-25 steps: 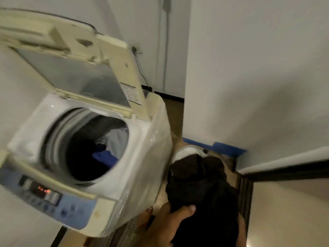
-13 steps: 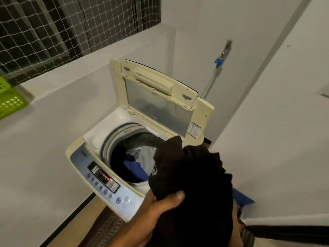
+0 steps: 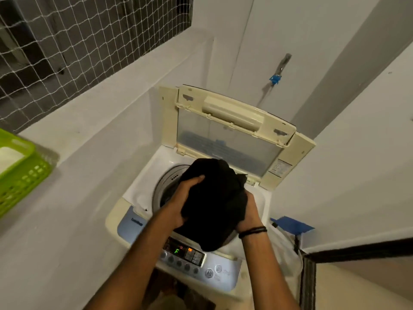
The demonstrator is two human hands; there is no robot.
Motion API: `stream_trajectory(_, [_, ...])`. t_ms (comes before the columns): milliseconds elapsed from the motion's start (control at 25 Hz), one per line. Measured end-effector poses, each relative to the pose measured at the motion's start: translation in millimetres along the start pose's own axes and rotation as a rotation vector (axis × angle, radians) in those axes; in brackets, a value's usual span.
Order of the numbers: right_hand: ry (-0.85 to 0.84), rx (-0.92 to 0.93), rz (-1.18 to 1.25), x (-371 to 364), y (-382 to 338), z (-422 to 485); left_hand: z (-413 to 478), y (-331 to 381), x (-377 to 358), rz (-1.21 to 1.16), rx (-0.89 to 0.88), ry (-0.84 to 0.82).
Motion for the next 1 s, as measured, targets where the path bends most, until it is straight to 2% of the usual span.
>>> stream_trajectory(80, [0.079, -0.004, 0.213, -5.3, 9.8, 5.8, 17.8, 7.2, 19.0, 0.045, 0.029, 0.046])
stream_trajectory(120, [0.104, -0.039, 0.221, -2.4, 16.9, 9.8, 25.4, 6.4, 27.3, 0.08, 0.065, 0.086])
stream_trajectory(200, [0.214, -0.111, 0.052, 14.8, 39.9, 11.1, 37.9, -2.7, 46.7, 0.238, 0.129, 0.245])
stream_trajectory(280, [0.296, -0.085, -0.279, 36.4, 55.5, 5.3, 47.5, -16.0, 64.6, 0.341, 0.171, 0.353])
stream_trajectory(360, [0.341, -0.025, -0.452, 52.8, 60.5, 0.6, 50.1, -26.6, 74.8, 0.326, 0.206, 0.326])
stream_trajectory(440, [0.336, 0.027, -0.471, 62.0, 58.3, -3.5, 49.8, -33.0, 79.2, 0.303, 0.201, 0.266])
stream_trajectory(520, [0.347, 0.101, -0.511, 65.9, 46.2, -5.2, 46.1, -35.1, 80.5, 0.313, 0.166, 0.255])
stream_trajectory(680, [0.316, 0.365, -0.655, 54.1, -9.9, 2.3, 27.9, -20.9, 74.3, 0.37, 0.052, 0.268])
stream_trajectory(880, [0.266, 0.611, -0.695, 26.5, -87.8, 17.0, -2.2, 14.9, 61.5, 0.403, -0.132, 0.373])
stream_trajectory(1000, [0.239, 0.692, -0.77, 11.5, -122.6, 26.9, -15.3, 31.2, 50.4, 0.417, -0.26, 0.404])
Point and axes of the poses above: each hand's wrist, its own z-axis towards the middle knuckle, its own x-axis out of the back of the hand, y = z × x, the point moved 3 cm from there along z, towards the middle knuckle, and after that the axes turned 14 degrees about x, right-handed, at the moved point
